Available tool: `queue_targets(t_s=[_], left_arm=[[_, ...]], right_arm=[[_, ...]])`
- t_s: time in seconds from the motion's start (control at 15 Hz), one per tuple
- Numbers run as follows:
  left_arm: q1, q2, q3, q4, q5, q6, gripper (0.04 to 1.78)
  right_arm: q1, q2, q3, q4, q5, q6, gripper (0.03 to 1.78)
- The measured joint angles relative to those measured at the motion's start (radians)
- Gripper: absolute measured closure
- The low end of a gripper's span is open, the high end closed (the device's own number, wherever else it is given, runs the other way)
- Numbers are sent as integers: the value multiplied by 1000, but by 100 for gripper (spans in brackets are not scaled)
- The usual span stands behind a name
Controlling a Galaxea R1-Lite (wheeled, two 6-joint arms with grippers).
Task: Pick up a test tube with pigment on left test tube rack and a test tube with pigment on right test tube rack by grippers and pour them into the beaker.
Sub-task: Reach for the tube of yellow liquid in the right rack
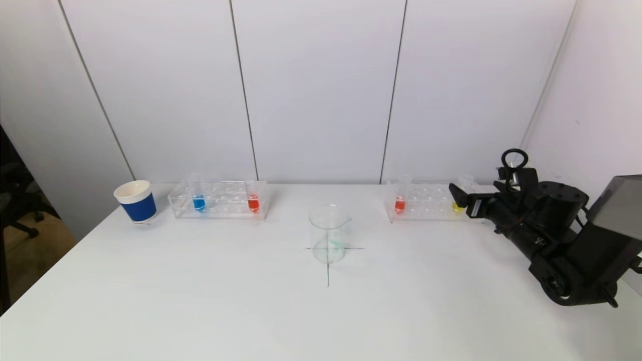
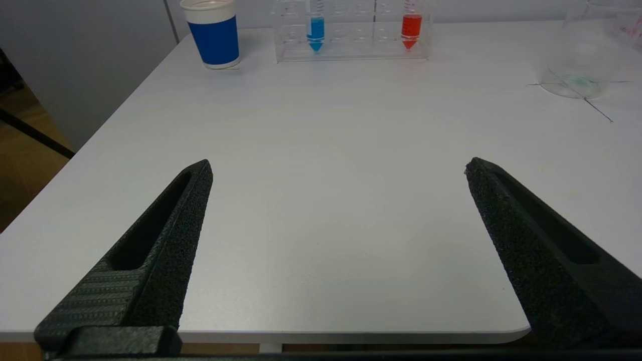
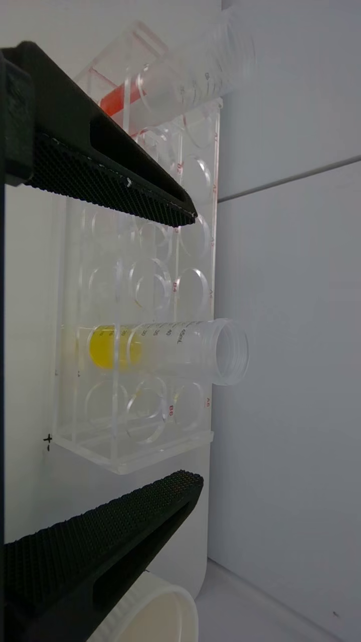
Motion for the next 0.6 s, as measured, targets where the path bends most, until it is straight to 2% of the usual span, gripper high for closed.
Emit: queue_targets(t_s=[0.6], left_arm=[[0, 0, 0, 0, 0, 0, 6]], right_arm=[[0, 63, -101, 10, -9, -1, 4]])
